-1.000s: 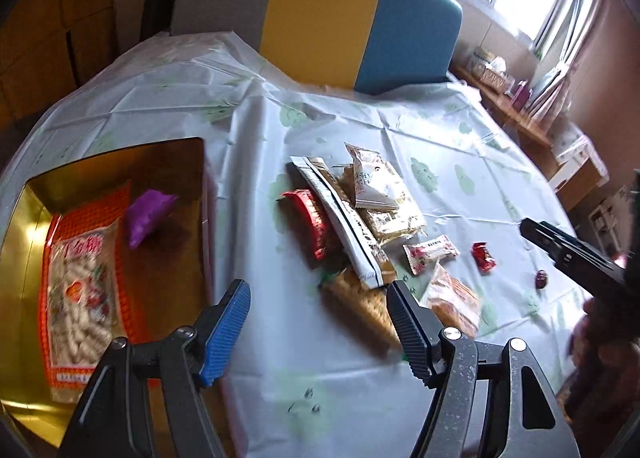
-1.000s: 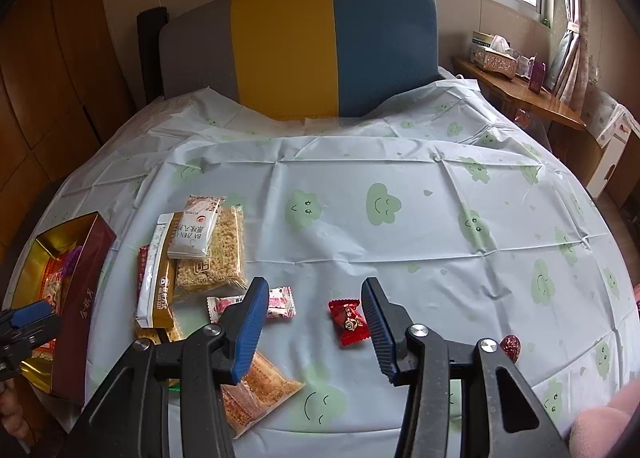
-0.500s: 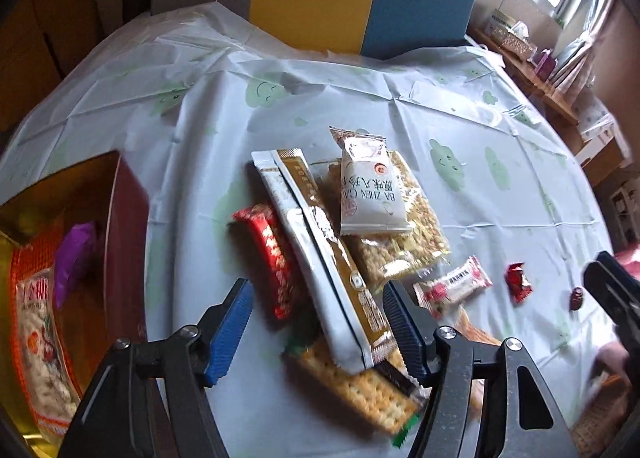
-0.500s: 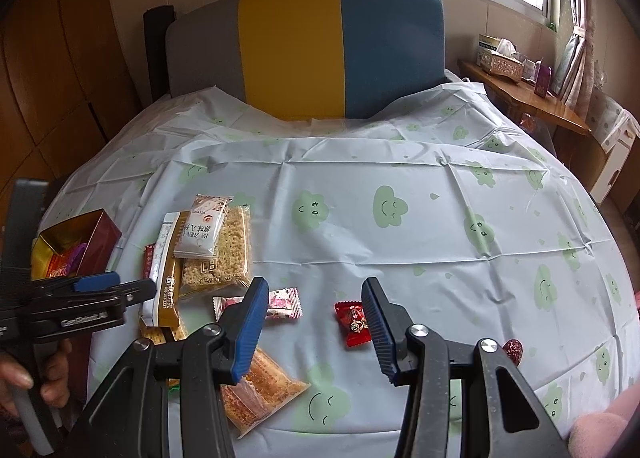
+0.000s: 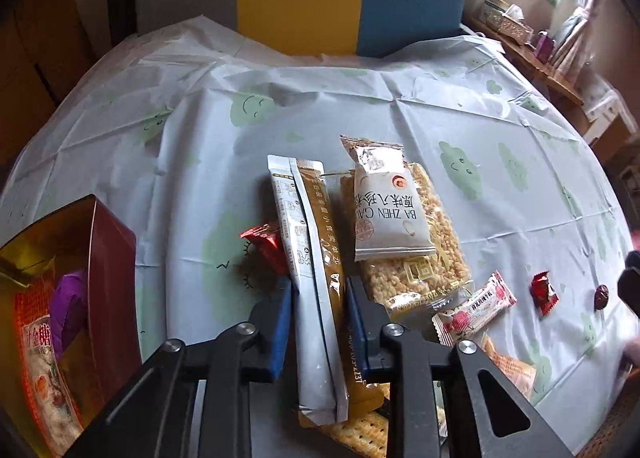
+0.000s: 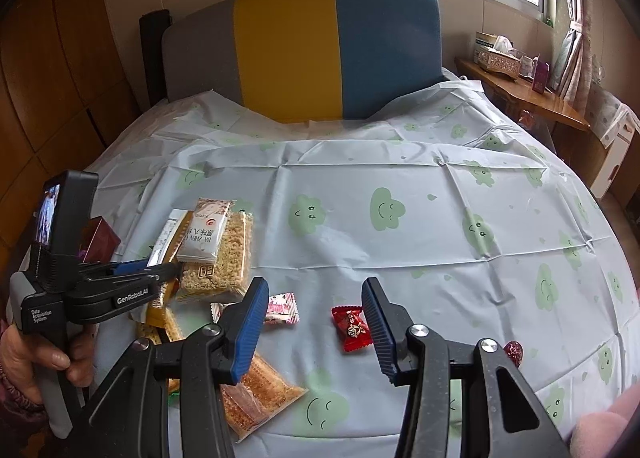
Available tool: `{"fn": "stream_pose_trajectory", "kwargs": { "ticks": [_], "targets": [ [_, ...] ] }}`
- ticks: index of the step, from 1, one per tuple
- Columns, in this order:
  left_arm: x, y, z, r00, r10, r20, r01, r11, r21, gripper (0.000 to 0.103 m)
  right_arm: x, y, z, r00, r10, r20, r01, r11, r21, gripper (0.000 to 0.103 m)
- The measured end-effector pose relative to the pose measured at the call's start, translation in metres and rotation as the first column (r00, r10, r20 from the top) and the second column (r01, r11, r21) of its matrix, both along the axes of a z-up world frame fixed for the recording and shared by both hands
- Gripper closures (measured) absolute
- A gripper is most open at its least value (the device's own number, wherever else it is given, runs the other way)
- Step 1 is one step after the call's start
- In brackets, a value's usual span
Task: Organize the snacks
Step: 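Grasp the wafer package with the left gripper and lift it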
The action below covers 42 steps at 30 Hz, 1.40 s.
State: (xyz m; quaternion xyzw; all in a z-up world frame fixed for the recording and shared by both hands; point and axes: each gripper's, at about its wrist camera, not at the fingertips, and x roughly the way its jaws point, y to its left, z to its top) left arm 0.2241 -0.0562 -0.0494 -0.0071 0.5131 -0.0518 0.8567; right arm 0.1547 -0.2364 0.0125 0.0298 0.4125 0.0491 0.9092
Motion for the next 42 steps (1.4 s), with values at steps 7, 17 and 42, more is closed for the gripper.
{"fn": "stream_pose_trajectory", "kwargs": {
  "ticks": [7,17,42],
  "targets": [
    [-0.034,0.013,0.025,0.996,-0.034,0.08,0.04,0.996,-0.076,0.085,0.001,-0.002,-0.002,1.0,-0.017,-0.006,0.017,1.0,-0.015,0.054],
    [-0.115,0.024,0.025,0.996,-0.05,0.075,0.059,0.991,-0.122,0.085,-0.001,0.0,-0.003,1.0,-0.019,-0.006,0.019,0.999,-0.035,0.054],
    [-0.138,-0.001,-0.026,0.986,-0.147,0.073,0.139,0.985,0.1,0.07,-0.001,0.007,-0.01,0.998,0.022,-0.051,-0.023,1.0,-0.015,0.054]
  ]
}}
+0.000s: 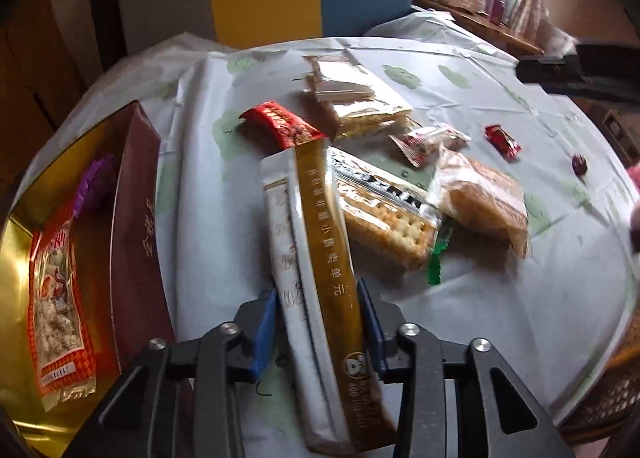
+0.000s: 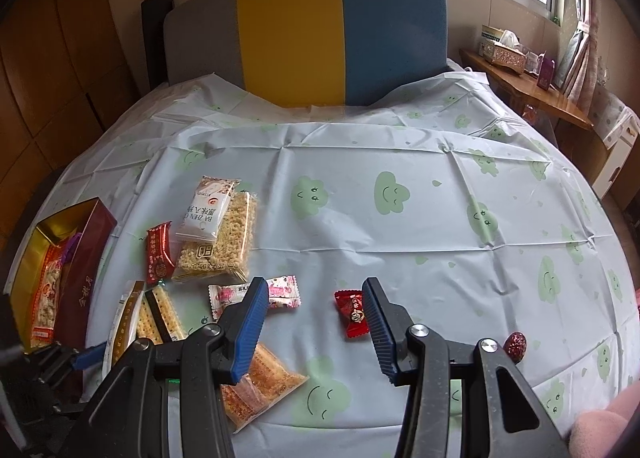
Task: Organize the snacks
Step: 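Grasp the wafer package with the left gripper and lift it, then carry the wafer package toward the gold tray with the left gripper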
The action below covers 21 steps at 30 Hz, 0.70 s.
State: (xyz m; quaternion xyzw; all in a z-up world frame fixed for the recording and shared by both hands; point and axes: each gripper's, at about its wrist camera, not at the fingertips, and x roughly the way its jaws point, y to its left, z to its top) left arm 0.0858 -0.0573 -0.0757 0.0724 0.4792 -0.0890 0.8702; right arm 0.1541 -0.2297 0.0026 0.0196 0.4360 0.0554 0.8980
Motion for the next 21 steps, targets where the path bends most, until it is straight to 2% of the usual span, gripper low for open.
{"fn": "stream_pose_trajectory", "kwargs": {
  "ticks": [5,8,11,14,21],
  "targets": [
    [-0.018,-0.002,-0.002,0.999,-0.022,0.037,0.022,1.0,-0.007,0.072,0.002,0.01,-0.004,0.994,0.099,-0.036,-0.097,0.993,0.073,0.053],
    [-0.019,0.002,-0.002,0.999,-0.015,0.041,0.017,0.999,-0.03,0.071,0.004,0.026,-0.016,0.969,0.221,-0.113,-0.204,0.969,0.142,0.042],
    [-0.017,0.007,-0.002,1.0,-0.014,0.025,0.015,0.998,-0.06,0.071,-0.001,0.047,-0.026,0.939,0.305,-0.159,-0.291,0.951,0.107,0.039],
    [-0.014,0.009,-0.002,1.0,-0.015,0.016,0.016,0.997,-0.08,0.071,-0.003,0.06,-0.039,0.906,0.36,-0.221,-0.346,0.933,0.101,0.029],
    [-0.013,0.009,-0.003,0.999,-0.016,0.028,0.018,0.996,-0.085,0.071,-0.004,0.074,-0.064,0.887,0.356,-0.295,-0.378,0.925,-0.02,0.028]
  ]
}}
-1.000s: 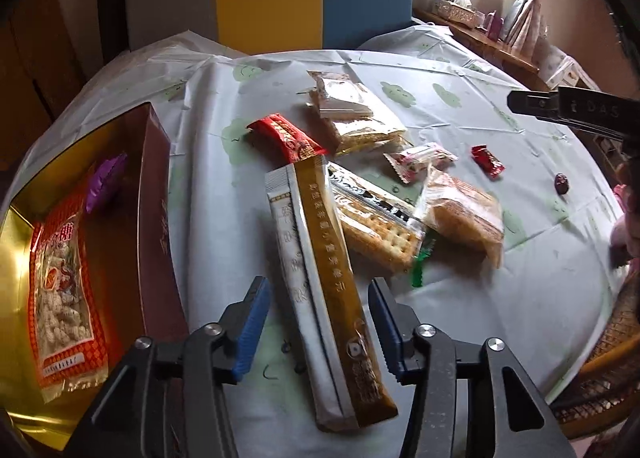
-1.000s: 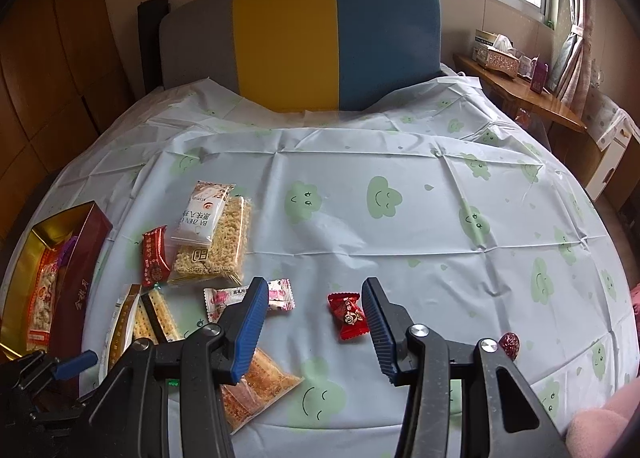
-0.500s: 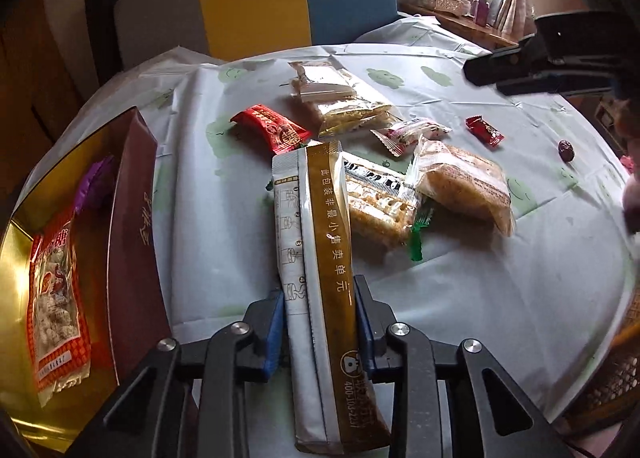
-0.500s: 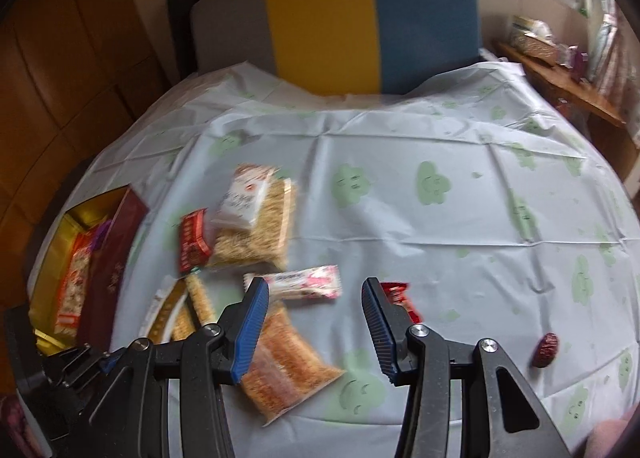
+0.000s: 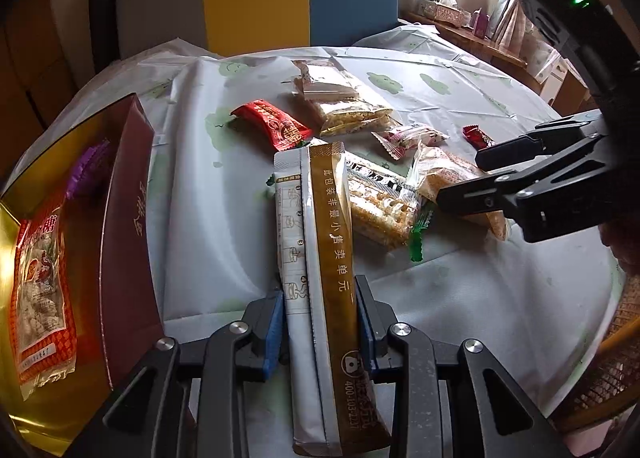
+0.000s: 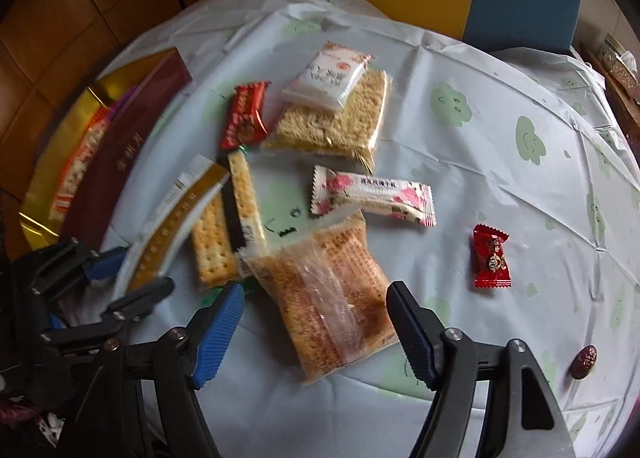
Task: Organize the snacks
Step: 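Carry the wafer package toward the gold tray with the left gripper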
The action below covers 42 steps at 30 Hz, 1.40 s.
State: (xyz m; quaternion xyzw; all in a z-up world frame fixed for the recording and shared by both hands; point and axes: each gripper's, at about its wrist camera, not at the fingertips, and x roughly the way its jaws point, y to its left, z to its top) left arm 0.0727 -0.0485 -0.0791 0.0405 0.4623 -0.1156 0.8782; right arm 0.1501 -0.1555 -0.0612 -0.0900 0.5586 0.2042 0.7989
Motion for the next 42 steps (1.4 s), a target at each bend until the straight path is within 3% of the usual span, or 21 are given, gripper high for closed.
{"fn": "stream_pose_trajectory", "kwargs": {
  "ticks": [9,13,16,19,22,27,34,42],
  "targets": [
    [-0.003,0.001,0.001,1.0,0.005,0.005,-0.005,1.0,0.001,0.072,0.012,0.004,-0.013,1.0,-0.002,0.008,0.002,0.999,-0.043,0.028],
    [-0.007,-0.001,0.004,1.0,-0.008,0.0,0.008,1.0,0.007,0.072,0.008,0.006,-0.01,1.0,0.018,0.001,-0.018,0.998,-0.057,0.04],
    [-0.008,-0.001,0.004,1.0,-0.007,-0.001,0.007,1.0,0.005,0.072,0.004,0.005,-0.011,0.998,0.035,-0.051,-0.036,0.999,-0.014,0.038],
    [-0.01,-0.001,0.005,1.0,-0.001,-0.005,0.001,1.0,0.003,0.072,0.005,0.006,-0.02,0.997,0.03,-0.075,-0.034,0.998,-0.051,0.035],
    [-0.012,-0.002,0.006,1.0,-0.005,-0.006,0.005,1.0,-0.001,0.072,0.002,0.01,-0.025,0.997,0.04,-0.065,-0.045,0.996,-0.082,0.034],
    [-0.016,-0.003,0.009,1.0,-0.008,0.002,0.008,1.0,-0.002,0.072,0.003,0.007,-0.027,0.997,0.025,-0.073,-0.029,0.998,-0.054,0.03],
    [-0.023,0.001,0.029,0.999,-0.016,0.05,0.018,0.999,-0.045,0.072,0.012,0.003,-0.026,0.998,0.028,-0.061,-0.032,0.998,-0.06,0.028],
    [-0.025,0.03,0.073,0.992,0.05,0.113,-0.034,0.989,-0.142,0.072,0.01,0.008,-0.026,0.999,0.031,-0.045,-0.034,0.997,-0.068,0.028]
  ]
}}
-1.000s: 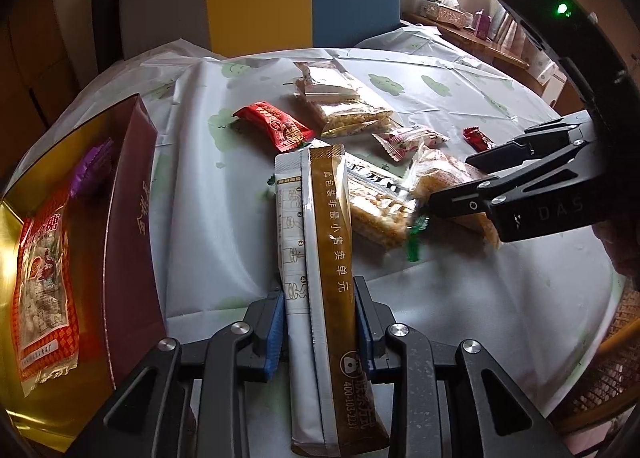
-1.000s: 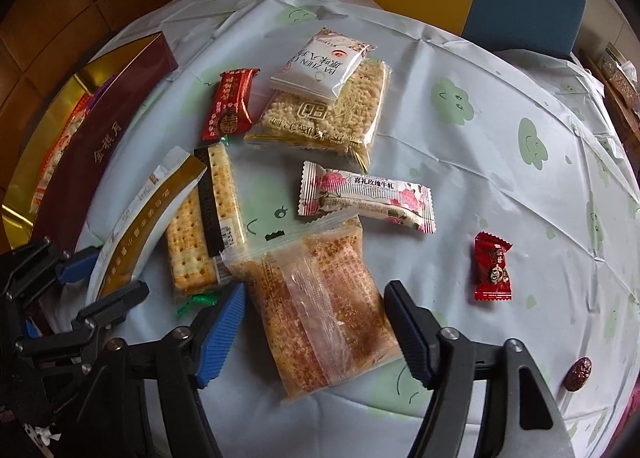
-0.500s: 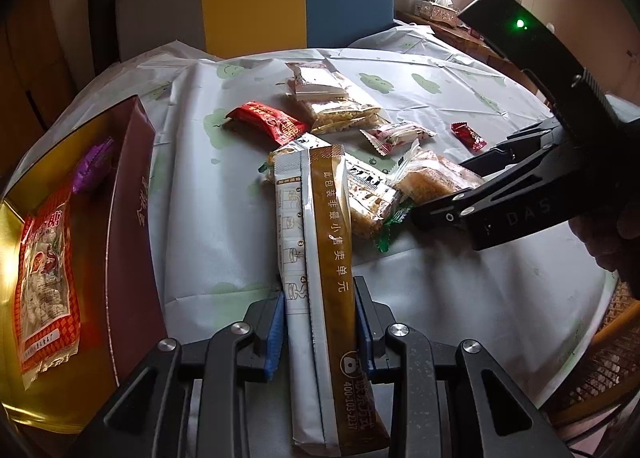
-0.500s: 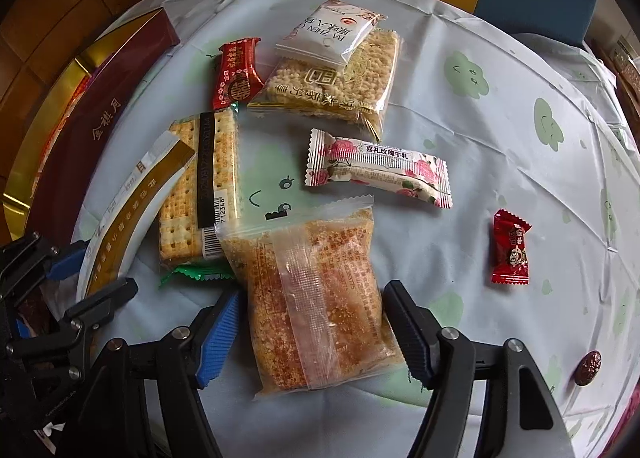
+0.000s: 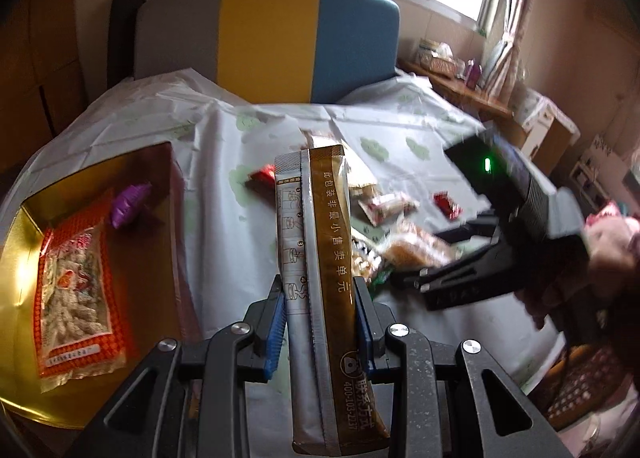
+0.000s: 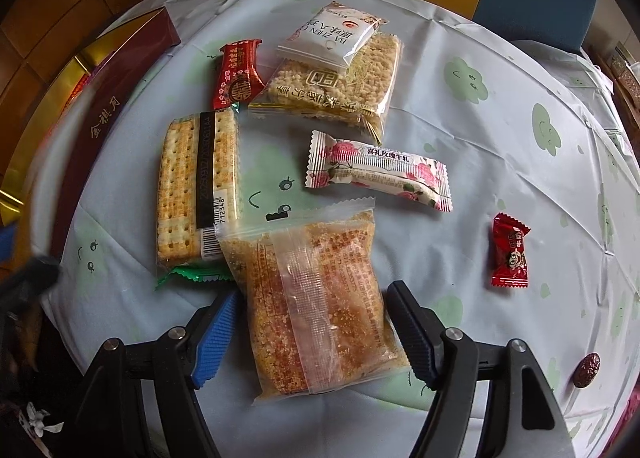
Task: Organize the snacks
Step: 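Carry the wafer package toward the gold tray with the left gripper, then lower the wafer package into the tray and open the left gripper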
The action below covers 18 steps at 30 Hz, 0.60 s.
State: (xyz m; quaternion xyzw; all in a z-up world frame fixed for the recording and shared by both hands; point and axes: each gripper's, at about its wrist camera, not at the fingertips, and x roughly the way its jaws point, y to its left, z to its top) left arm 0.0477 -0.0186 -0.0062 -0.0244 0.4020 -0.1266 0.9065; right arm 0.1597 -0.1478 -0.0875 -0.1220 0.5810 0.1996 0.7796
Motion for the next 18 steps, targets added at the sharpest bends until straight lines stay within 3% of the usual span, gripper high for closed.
{"fn": "stream_pose_trajectory", "kwargs": {
  "ticks": [10,18],
  "targets": [
    [0.016,0.077,0.034,0.98,0.201,0.01,-0.199,0.974,-0.111,0.072,-0.004,-0.002,0.002,1.0,0.0,0.015,0.0,1.0,-0.012,0.028],
    [0.028,0.155,0.014,0.906,0.408,-0.11,-0.421,0.893,-0.16,0.072,-0.005,0.002,0.003,1.0,0.012,0.028,-0.011,0.999,-0.037,0.028]
  ]
}}
